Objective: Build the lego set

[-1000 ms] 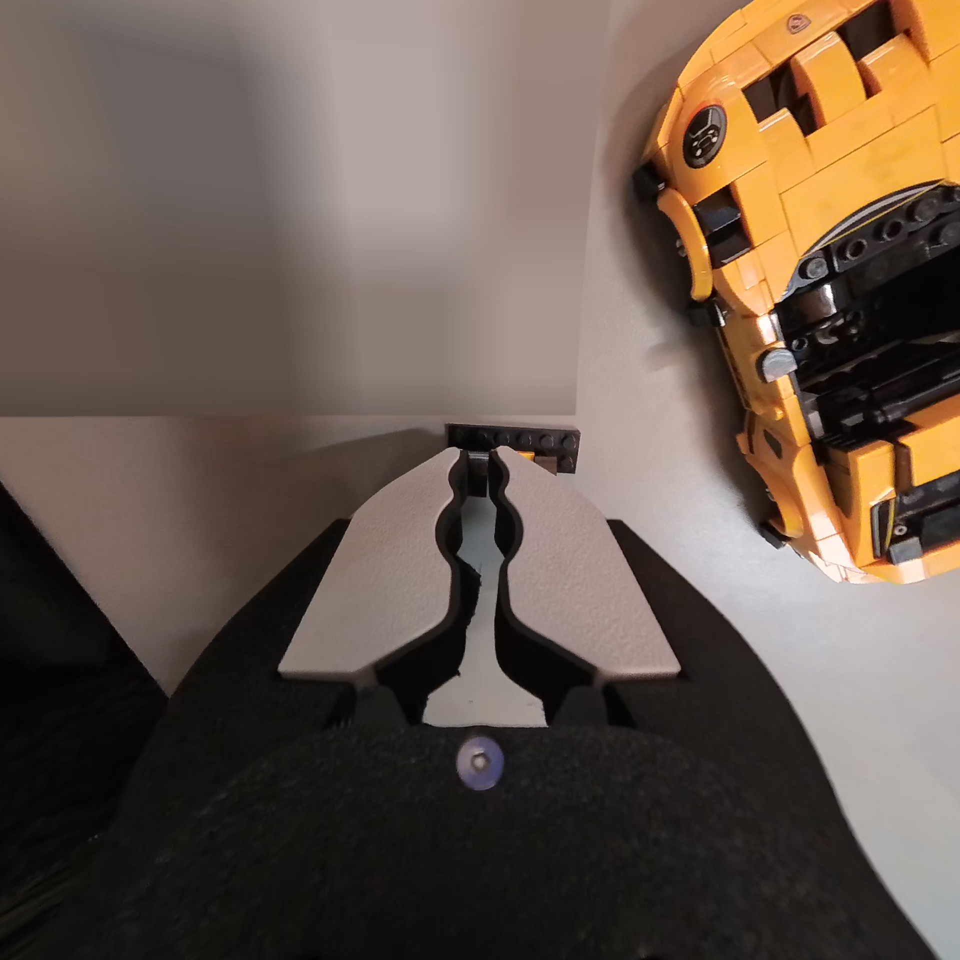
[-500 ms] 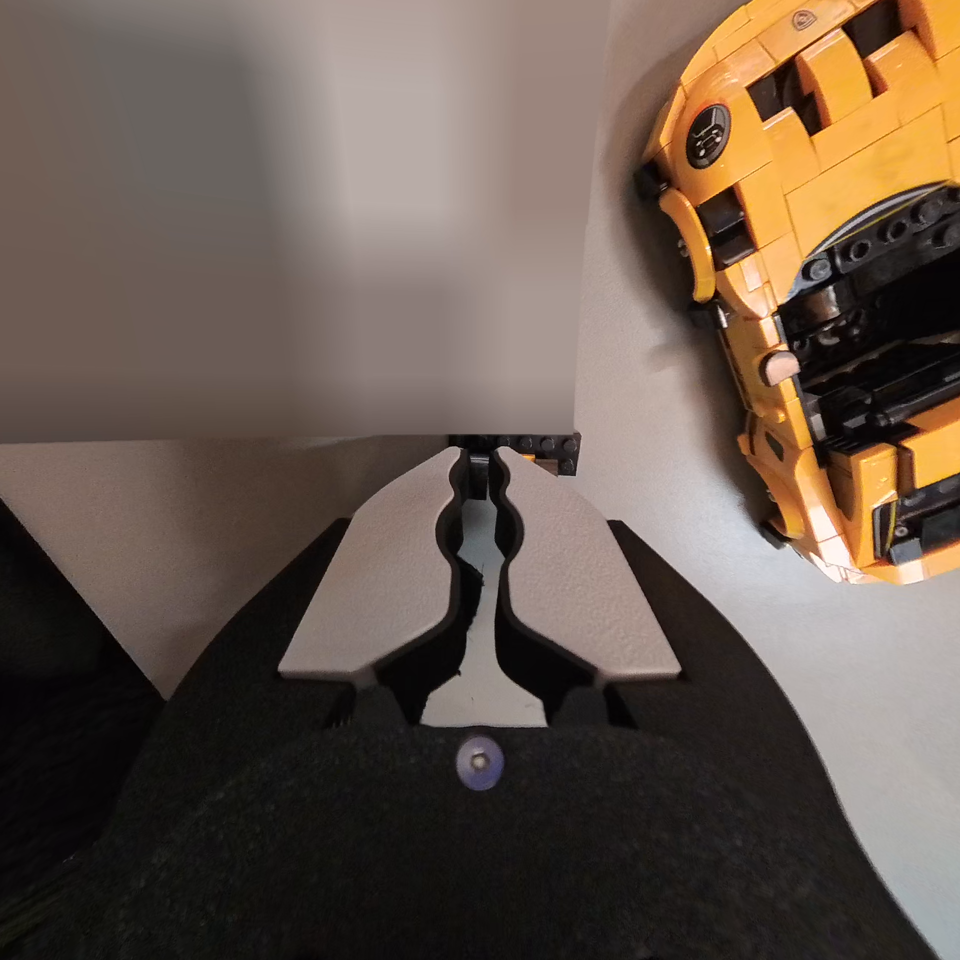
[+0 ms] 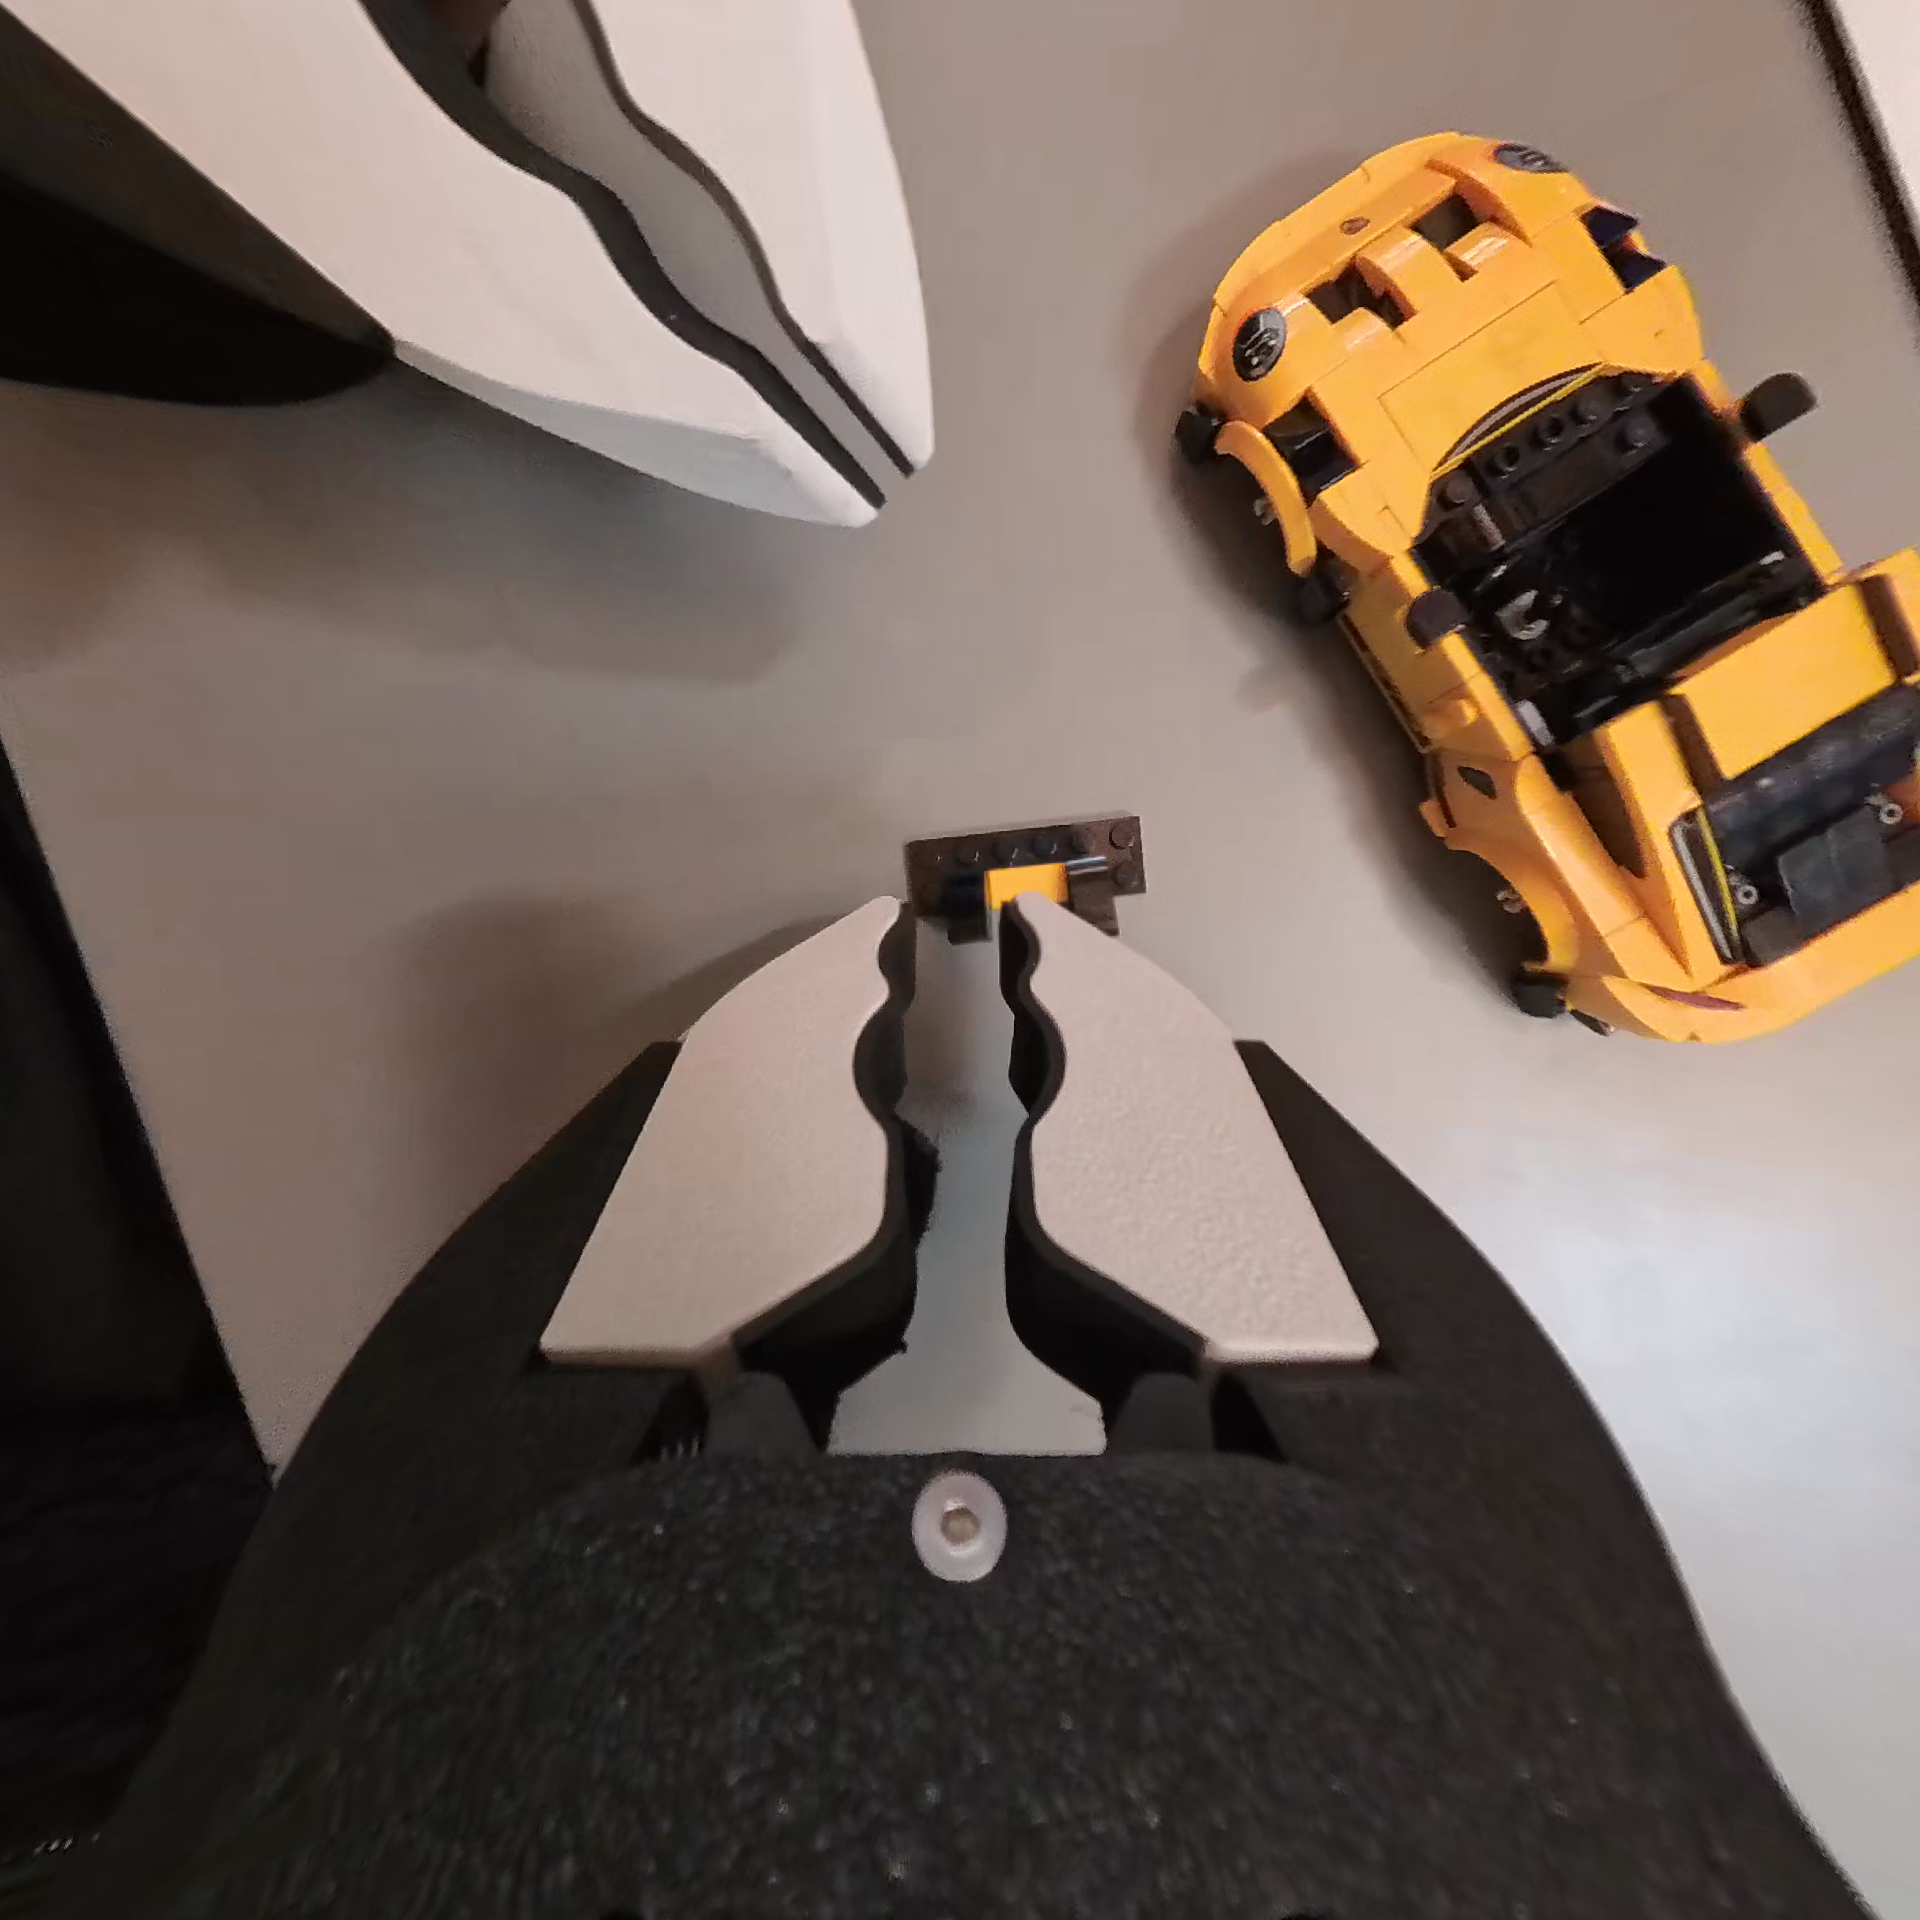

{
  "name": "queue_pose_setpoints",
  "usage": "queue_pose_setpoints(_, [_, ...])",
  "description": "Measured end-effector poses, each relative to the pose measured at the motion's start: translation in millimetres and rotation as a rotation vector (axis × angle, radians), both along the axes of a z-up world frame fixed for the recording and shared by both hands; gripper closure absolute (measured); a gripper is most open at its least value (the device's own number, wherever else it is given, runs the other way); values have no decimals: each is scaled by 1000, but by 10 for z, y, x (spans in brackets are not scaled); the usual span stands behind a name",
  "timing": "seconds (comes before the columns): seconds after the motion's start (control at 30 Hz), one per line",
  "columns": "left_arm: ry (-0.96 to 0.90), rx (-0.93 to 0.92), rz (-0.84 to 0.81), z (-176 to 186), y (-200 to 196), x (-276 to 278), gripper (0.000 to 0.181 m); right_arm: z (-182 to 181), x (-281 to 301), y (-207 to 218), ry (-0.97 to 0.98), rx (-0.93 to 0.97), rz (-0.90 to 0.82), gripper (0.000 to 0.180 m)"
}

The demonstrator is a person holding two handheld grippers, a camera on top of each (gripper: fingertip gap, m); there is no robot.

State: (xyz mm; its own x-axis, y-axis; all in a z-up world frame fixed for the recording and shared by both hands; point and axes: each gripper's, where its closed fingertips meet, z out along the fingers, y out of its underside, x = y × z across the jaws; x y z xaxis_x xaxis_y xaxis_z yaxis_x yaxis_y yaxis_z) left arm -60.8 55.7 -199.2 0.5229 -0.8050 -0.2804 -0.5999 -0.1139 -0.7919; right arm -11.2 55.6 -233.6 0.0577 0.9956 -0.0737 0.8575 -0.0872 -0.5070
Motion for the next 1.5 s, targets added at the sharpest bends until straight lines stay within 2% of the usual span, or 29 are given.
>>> queue_pose_setpoints(0.23, [2,-17,-1,-45,8,-4,177,-154,-21,33,-130,92,72,165])
queue_pose_setpoints(0.4, [10,-12,-8,-40,-7,6,177,-174,-16,29,-167,91,75,171])
queue_pose_setpoints(0.77, [18,-12,-10,-46,-14,7,177,-180,3,22,-230,74,92,169])
queue_pose_setpoints(1.5, [28,-13,-12,-59,-22,12,177,-189,5,24,-221,49,88,172])
